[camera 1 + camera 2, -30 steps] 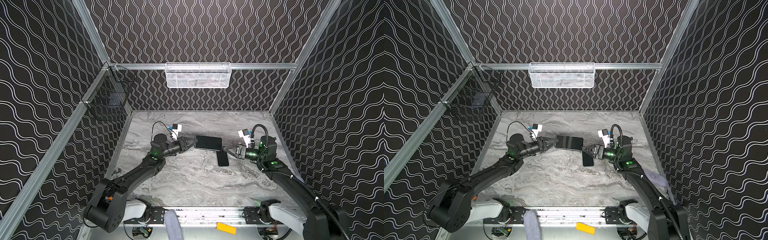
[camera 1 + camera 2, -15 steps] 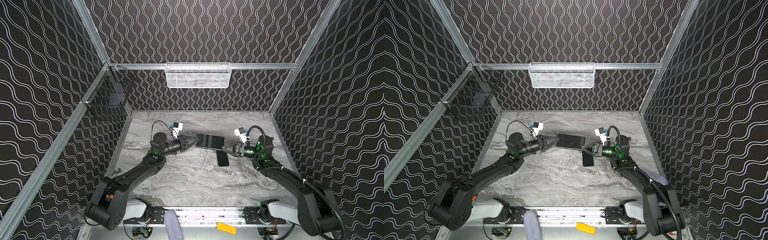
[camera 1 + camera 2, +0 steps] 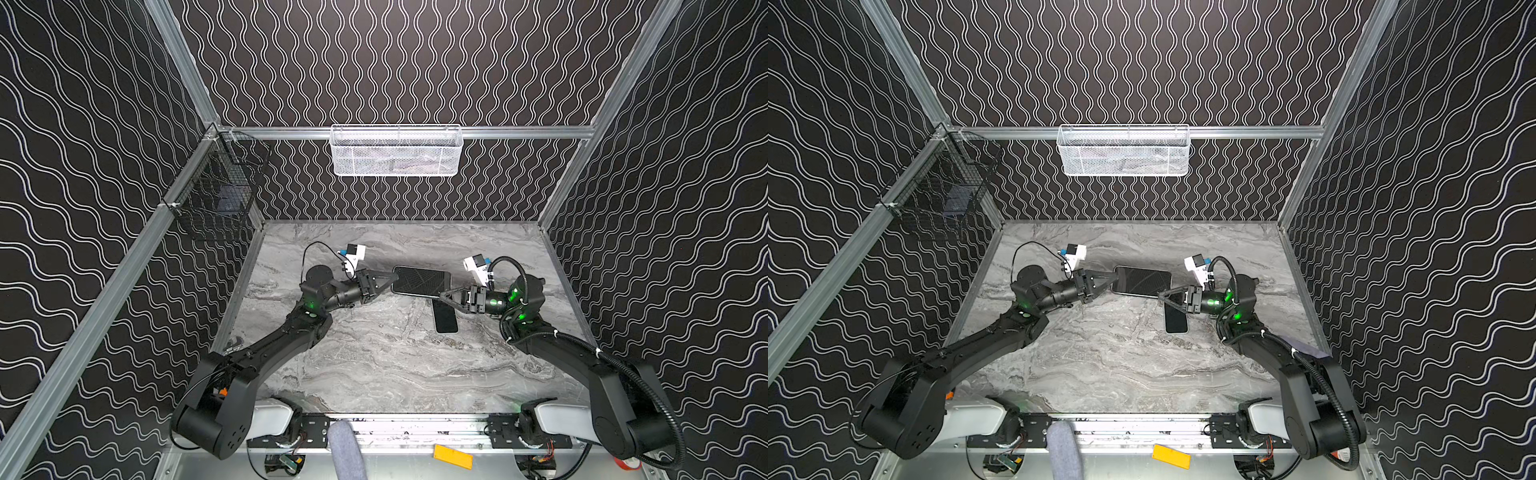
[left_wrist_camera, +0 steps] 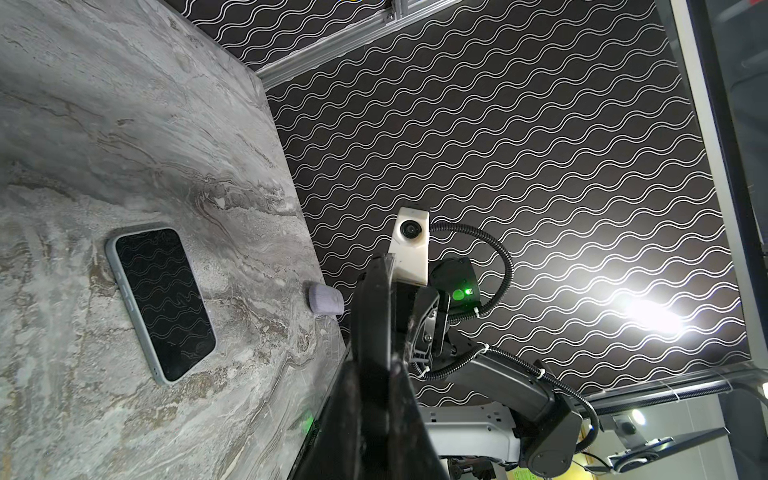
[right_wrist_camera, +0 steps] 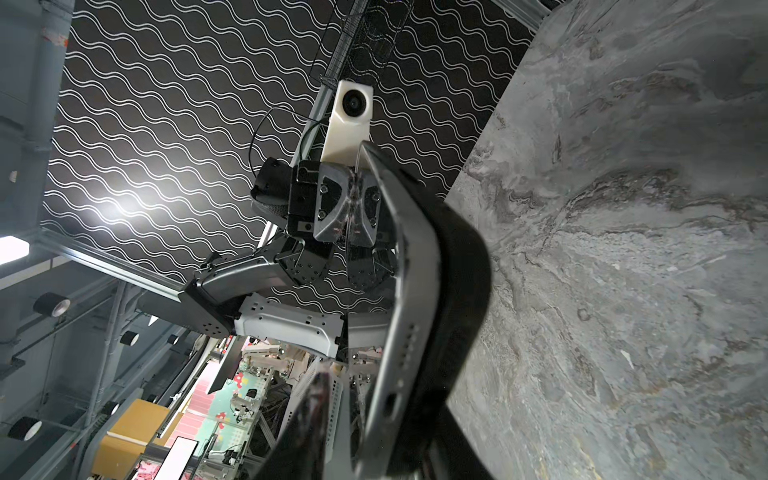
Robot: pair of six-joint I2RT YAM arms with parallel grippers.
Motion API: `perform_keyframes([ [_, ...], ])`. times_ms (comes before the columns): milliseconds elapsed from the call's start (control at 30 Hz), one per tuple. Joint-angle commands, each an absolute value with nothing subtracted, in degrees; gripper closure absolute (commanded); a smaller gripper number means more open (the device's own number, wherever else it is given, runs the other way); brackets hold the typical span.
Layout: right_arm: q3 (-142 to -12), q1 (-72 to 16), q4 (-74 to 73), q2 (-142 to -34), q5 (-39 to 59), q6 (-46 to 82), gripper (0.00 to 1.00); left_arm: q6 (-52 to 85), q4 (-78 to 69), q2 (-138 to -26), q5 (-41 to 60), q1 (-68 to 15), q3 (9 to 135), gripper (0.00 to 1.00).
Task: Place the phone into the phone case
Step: 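Grasp the raised black case with the left gripper beside the right gripper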
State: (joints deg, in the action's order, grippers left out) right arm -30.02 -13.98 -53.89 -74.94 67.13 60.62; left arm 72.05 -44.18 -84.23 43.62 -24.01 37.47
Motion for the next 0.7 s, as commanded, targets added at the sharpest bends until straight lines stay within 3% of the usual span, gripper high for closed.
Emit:
perform_keyframes([
  [0, -30.1, -14.1, -59.6, -75.1, 67.2, 62.0, 0.70, 72.2, -47.2, -84.4, 43.2, -23.8, 37.6, 1.00],
  [467, -31.7, -15.2, -54.9, -75.8, 66.7, 59.0, 0.96, 72.8, -48.9, -85.6, 43.7, -23.9, 37.5, 1.00],
  [667, -32.3, -15.4, -51.9, -75.4, 65.9, 57.0, 1.00, 73.9, -51.2, -86.5, 44.5, -23.8, 37.7, 0.99],
])
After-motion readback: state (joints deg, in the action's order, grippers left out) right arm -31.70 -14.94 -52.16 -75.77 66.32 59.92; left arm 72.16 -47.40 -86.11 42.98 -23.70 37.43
